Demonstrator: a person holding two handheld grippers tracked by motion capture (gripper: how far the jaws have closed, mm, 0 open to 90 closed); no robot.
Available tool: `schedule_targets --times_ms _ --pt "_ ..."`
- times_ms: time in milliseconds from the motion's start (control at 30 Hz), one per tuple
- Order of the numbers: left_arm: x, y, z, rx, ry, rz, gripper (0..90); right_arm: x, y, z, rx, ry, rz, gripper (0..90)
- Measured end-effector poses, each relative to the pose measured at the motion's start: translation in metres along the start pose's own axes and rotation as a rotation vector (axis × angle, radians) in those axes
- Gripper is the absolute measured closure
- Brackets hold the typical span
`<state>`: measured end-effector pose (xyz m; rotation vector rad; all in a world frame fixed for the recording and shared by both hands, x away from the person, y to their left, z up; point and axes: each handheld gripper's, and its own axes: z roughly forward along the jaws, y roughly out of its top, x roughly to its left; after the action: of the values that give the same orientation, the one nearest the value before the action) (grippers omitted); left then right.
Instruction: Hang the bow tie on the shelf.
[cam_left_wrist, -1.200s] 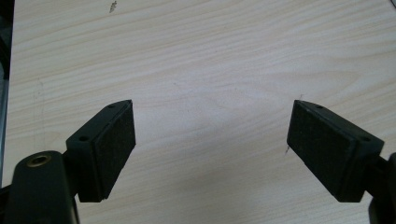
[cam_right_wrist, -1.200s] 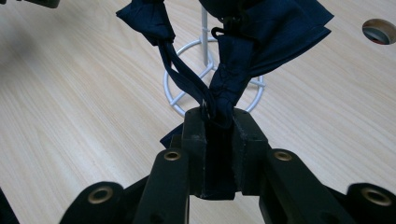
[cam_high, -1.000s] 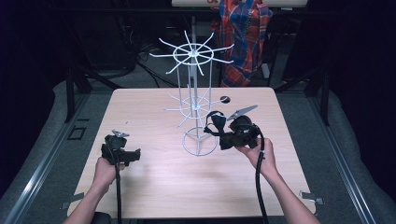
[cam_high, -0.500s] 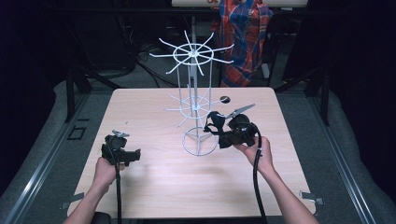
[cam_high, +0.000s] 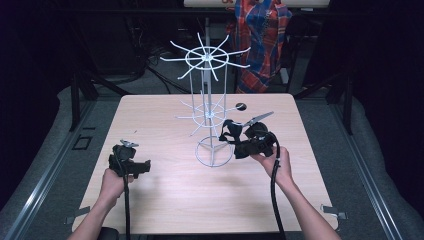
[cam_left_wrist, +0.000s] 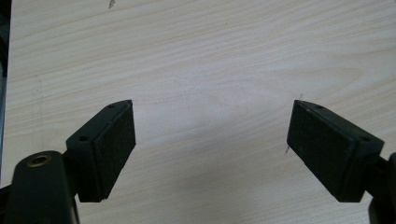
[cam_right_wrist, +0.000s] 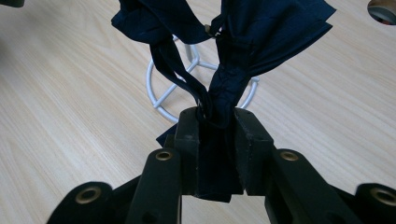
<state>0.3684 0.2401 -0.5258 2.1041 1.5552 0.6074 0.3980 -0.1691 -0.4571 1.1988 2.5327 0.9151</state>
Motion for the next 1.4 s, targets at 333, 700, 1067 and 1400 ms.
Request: schedule_targets --times_ms 333,700,1067,1400 --pt "0.0 0.0 0.0 -0.003 -0.001 0.001 15.7 0.003 -0.002 0.01 0.03 0.008 0.008 66.8" --pt "0.0 0.0 0.0 -0.002 -0.004 0.0 15.6 0.002 -0.004 0.013 0.043 0.014 0.004 59.4" --pt "0.0 0.0 -0.001 0.002 -0.011 0.001 15.6 0.0 -0.006 0.007 0.026 0.03 -0.001 46.7" --pt "0.001 0.0 -0.001 -0.003 -0.01 0.002 15.6 0.002 -0.008 -0.004 0.022 0.034 -0.034 37.9"
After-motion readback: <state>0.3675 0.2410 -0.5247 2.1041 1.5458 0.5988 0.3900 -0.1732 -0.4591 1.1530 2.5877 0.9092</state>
